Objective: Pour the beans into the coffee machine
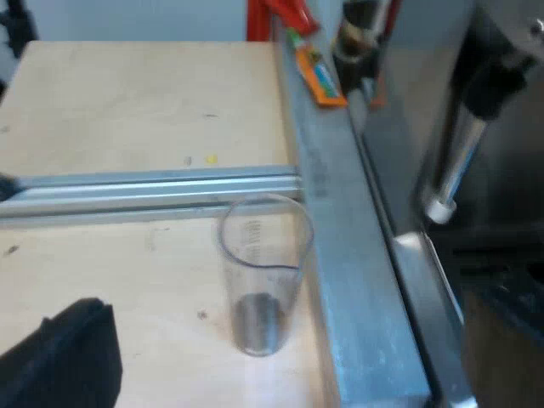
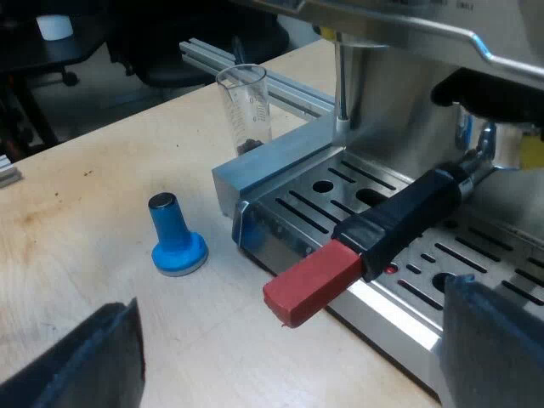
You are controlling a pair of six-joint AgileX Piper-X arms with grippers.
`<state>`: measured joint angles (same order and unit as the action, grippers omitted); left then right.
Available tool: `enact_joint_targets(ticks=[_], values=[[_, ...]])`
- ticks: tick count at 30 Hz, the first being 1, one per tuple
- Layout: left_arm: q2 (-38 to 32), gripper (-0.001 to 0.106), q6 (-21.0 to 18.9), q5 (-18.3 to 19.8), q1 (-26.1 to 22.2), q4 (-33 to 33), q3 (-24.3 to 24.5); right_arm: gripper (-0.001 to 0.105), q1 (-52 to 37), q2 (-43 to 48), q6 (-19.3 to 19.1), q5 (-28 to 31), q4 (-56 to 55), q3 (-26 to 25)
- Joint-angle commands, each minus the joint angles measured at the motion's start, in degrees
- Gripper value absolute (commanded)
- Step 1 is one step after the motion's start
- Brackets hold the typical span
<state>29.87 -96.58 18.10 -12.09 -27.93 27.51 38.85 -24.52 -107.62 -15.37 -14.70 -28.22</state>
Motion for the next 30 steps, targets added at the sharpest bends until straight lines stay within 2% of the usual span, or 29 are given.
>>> enact_joint_targets(ticks=[1, 5, 7, 10, 11, 17, 19, 24, 26, 30], values=[[0.2, 0.083, 3.4, -1.2, 1.6, 2.8, -2.4, 0.072, 0.2, 0.4, -0.1, -0.1, 0.8, -0.1], [0.4, 0.083, 3.0, -1.6, 1.6, 6.4, -5.5, 0.072, 0.2, 0.4, -0.1, -0.1, 0.8, -0.1], [0.4, 0.083, 1.1, -1.6, 1.6, 11.2, -8.6, 0.072, 0.2, 0.4, -0.1, -0.1, 0.8, -0.1], [0.4, 0.083, 0.3, -1.6, 1.6, 14.2, -10.3, 0.072, 0.2, 0.4, -0.1, -0.1, 0.8, -0.1], [0.4, 0.083, -1.0, -1.8, 1.6, 21.8, -14.3, 0.072, 0.2, 0.4, -0.1, -0.1, 0.8, -0.1], [0.8, 0.083, -1.0, -1.8, 1.6, 33.6, -21.2, 0.072, 0.2, 0.4, -0.1, -0.1, 0.8, -0.1], [3.5, 0.083, -1.0, -1.7, 1.6, 37.5, -21.9, 0.072, 0.2, 0.4, -0.1, -0.1, 0.8, -0.1], [9.4, 0.083, -1.1, -1.7, 1.6, 41.0, -21.9, 0.072, 0.2, 0.4, -0.1, -0.1, 0.8, -0.1], [13.4, 0.083, -1.1, -1.7, 1.6, 44.9, -21.9, 0.072, 0.2, 0.4, -0.1, -0.1, 0.8, -0.1], [19.2, 0.083, -1.1, 0.2, 1.6, 50.0, -21.9, 0.072, 0.2, 0.4, -0.1, -0.1, 0.8, -0.1]])
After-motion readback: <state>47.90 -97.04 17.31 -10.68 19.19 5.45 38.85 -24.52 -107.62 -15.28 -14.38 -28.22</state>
